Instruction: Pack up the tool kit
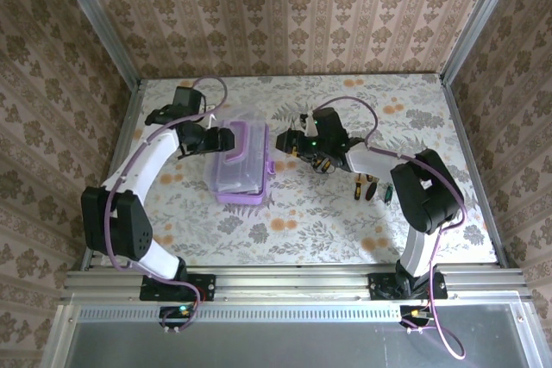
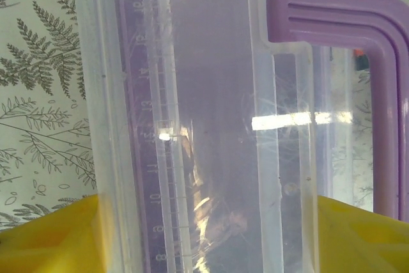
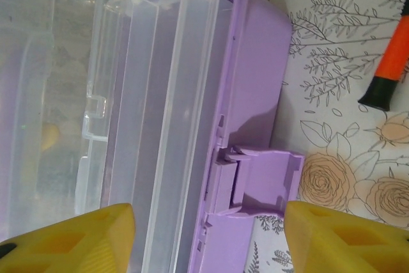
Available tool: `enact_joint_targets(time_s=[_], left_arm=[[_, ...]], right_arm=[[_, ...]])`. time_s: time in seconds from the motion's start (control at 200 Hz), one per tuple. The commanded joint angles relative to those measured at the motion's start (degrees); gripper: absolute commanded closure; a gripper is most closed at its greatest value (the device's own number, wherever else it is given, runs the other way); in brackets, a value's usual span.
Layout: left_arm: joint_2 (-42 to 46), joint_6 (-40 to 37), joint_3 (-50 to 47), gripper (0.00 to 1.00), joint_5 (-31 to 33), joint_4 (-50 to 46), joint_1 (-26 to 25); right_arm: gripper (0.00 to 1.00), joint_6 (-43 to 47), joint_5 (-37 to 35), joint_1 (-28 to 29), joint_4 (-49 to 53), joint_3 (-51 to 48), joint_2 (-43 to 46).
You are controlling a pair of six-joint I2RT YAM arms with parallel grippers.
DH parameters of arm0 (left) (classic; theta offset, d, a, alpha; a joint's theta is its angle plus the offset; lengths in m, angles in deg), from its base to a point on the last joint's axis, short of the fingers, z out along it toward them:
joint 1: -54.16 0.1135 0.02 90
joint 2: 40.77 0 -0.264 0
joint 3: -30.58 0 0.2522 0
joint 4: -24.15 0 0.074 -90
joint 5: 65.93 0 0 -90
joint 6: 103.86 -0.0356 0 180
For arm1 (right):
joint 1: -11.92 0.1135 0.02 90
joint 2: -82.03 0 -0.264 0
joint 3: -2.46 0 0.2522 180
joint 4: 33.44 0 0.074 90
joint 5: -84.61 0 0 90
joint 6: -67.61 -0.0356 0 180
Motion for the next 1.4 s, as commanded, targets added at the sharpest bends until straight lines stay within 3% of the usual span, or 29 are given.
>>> enact_joint_targets(time_s=[0.0, 0.335, 0.57, 0.65, 0.84, 0.905, 1.095, 1.395], left_arm=[[2.72, 2.11, -1.32, 0.75, -5.8, 4.1, 1.6], [5.61, 4.03, -7.74, 0.74, -14.07, 13.5, 5.15], [4.97, 4.71, -10.17, 0.7, -18.18, 18.67, 6.2], [4.53, 4.61, -10.5, 0.6, -18.89, 19.4, 6.2], [5.18, 3.0, -9.97, 0.14, -18.51, 17.43, 6.29], [6.29, 2.82, -9.83, 0.0, -17.56, 16.63, 6.53], [9.03, 0.87, -8.2, 0.0, -14.31, 11.95, 7.89], [17.66, 3.82, -10.61, 0.0, 5.44, 4.96, 8.87]], right_arm=[[0.35, 5.44, -5.69, 1.35, 8.43, 4.37, 0.57], [0.35, 6.88, -8.85, 3.98, 15.68, 12.45, -5.79], [0.34, 5.95, -3.62, 4.48, 11.85, 11.67, -6.72], [0.32, 6.92, -2.78, 4.99, 12.23, 11.86, -6.09], [0.31, 8.41, -0.78, 5.6, 12.94, 13.19, -6.47], [0.3, 8.53, -0.2, 5.63, 13.03, 13.63, -6.86], [0.29, 9.01, 0.37, 5.73, 13.86, 14.87, -7.03], [0.27, 12.93, -0.87, 6.67, 20.36, 19.54, -6.93]])
